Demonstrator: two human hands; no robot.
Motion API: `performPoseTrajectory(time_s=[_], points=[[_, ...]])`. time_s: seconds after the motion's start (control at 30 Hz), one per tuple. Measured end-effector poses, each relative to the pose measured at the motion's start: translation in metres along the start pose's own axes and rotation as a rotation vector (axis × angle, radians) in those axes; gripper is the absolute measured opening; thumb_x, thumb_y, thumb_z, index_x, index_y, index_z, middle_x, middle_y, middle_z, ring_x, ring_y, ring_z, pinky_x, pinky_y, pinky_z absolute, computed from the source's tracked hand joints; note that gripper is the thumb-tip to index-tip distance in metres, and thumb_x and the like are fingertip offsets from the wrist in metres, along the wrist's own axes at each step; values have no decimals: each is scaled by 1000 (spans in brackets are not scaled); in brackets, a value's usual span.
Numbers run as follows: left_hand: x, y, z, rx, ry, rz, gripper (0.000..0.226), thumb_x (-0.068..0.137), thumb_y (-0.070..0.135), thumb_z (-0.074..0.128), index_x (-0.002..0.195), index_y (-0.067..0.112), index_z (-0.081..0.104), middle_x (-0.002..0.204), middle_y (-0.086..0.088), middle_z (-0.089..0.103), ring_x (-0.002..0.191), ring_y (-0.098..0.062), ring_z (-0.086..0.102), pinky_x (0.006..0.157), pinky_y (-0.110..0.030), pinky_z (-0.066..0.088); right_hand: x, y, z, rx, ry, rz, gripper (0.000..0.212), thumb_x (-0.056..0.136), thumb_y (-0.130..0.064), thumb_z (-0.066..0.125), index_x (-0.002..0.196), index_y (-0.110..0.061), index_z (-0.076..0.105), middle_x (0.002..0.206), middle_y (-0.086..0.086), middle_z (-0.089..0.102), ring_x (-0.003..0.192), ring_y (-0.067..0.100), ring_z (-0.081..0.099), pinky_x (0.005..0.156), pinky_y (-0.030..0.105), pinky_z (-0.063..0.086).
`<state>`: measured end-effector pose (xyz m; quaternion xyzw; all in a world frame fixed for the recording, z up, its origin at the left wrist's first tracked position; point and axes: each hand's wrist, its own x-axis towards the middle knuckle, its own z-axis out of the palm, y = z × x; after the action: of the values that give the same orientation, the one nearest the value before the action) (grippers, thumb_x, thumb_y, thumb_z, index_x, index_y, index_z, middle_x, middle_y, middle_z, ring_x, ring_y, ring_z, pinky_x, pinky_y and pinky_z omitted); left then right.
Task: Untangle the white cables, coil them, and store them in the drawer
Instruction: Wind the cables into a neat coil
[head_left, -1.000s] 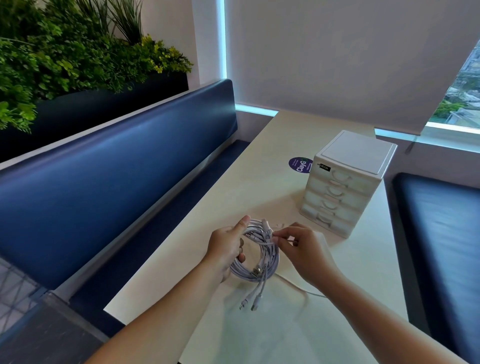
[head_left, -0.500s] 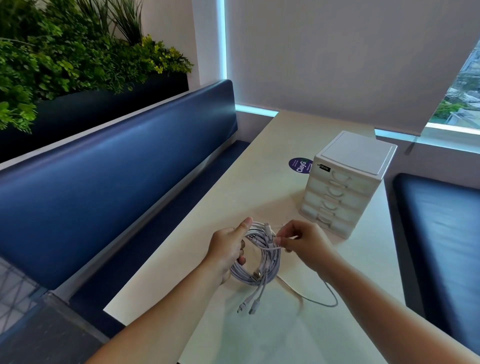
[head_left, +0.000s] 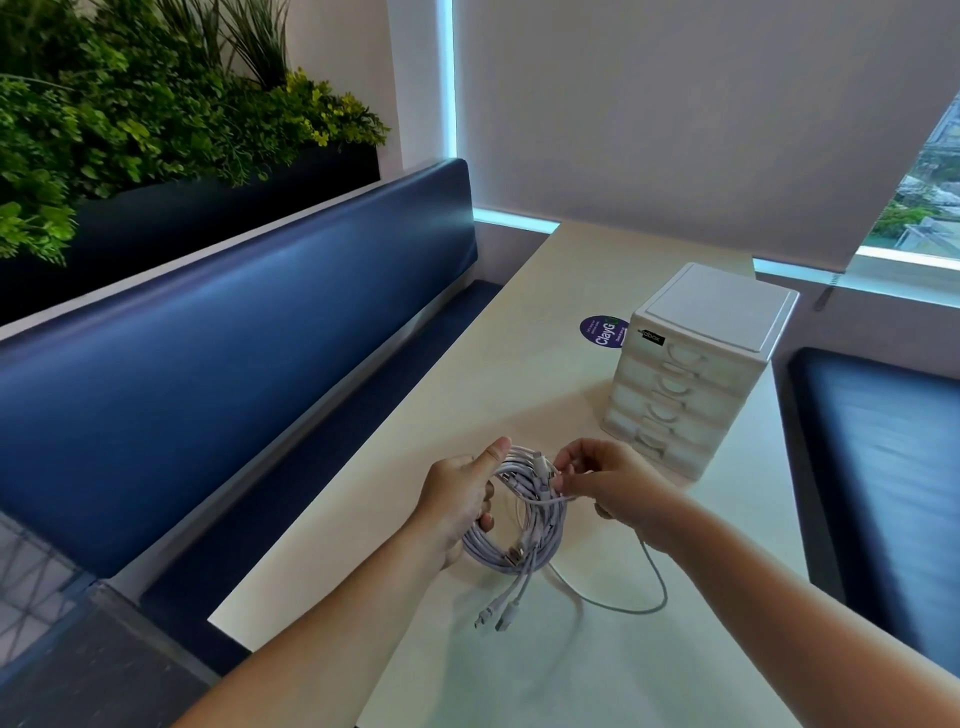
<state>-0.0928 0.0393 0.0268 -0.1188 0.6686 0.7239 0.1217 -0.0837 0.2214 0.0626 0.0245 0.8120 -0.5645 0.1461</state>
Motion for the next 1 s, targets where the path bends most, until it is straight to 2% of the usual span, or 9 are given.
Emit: performPoseTrajectory(time_s=[0.1,0.2,0.3,0.43,0.5,0.57,0.67,0.83,1.0], points=[[1,0,0,5,22,5,39,91,42,65,93,3,59,46,5,36,40,-14,32,43,-23,32,-2,5,6,-292,134,-168,10,84,-19,67,84,-19,57,73,-6,58,66,13,52,61,29,44],[2,2,-1,0,16,8,40,92,43,64,94,3,61,46,6,34,42,-13,30,42,-23,32,-7,4,3,-511,74,-225,29,84,-43,67,81,-20,50,65,-7,50,60,12,43,56,28,34],[2,5,0,23,-10,14,40,92,43,64,95,3,60,44,8,32,42,-13,29,41,-23,31,-9,0,-3,-595,-10,-266,32,85,-45,64,71,-24,44,59,-7,43,55,11,34,54,27,29],[1,6,-3,60,-20,16,40,91,43,64,94,3,60,45,7,32,42,-12,30,43,-23,32,-6,-8,-15,-844,-40,-382,27,87,-49,59,78,-24,53,62,-7,48,57,9,42,56,26,34],[0,5,-6,77,-28,10,41,91,43,65,94,3,62,47,6,34,42,-12,31,43,-23,32,-5,-15,-21,-922,-51,-481,29,88,-49,56,82,-20,59,66,-8,52,61,7,46,58,27,37],[-2,5,-7,79,-39,-2,42,90,43,65,95,1,63,48,6,35,43,-12,32,43,-24,33,-1,-20,-26,-950,-55,-571,32,89,-47,55,81,-17,62,72,-4,59,66,13,51,63,31,43],[-6,7,-8,55,-54,-23,41,91,42,64,94,1,65,46,8,35,43,-11,32,42,-24,33,6,-25,-32,-941,-64,-648,27,90,-40,58,82,-16,66,77,-3,63,70,15,56,65,31,45],[-11,18,-7,-32,-85,-66,41,92,41,63,101,1,67,49,6,33,41,-11,30,40,-22,31,13,-22,-40,-850,-20,-723,13,93,-22,58,89,-14,68,82,-10,57,71,4,50,67,19,38],[-19,24,-10,-168,-167,-147,36,93,38,62,104,4,65,55,3,24,39,-8,23,37,-16,26,14,-11,-44,-751,41,-697,16,94,-9,55,96,-14,70,87,-12,56,77,3,54,71,10,40]])
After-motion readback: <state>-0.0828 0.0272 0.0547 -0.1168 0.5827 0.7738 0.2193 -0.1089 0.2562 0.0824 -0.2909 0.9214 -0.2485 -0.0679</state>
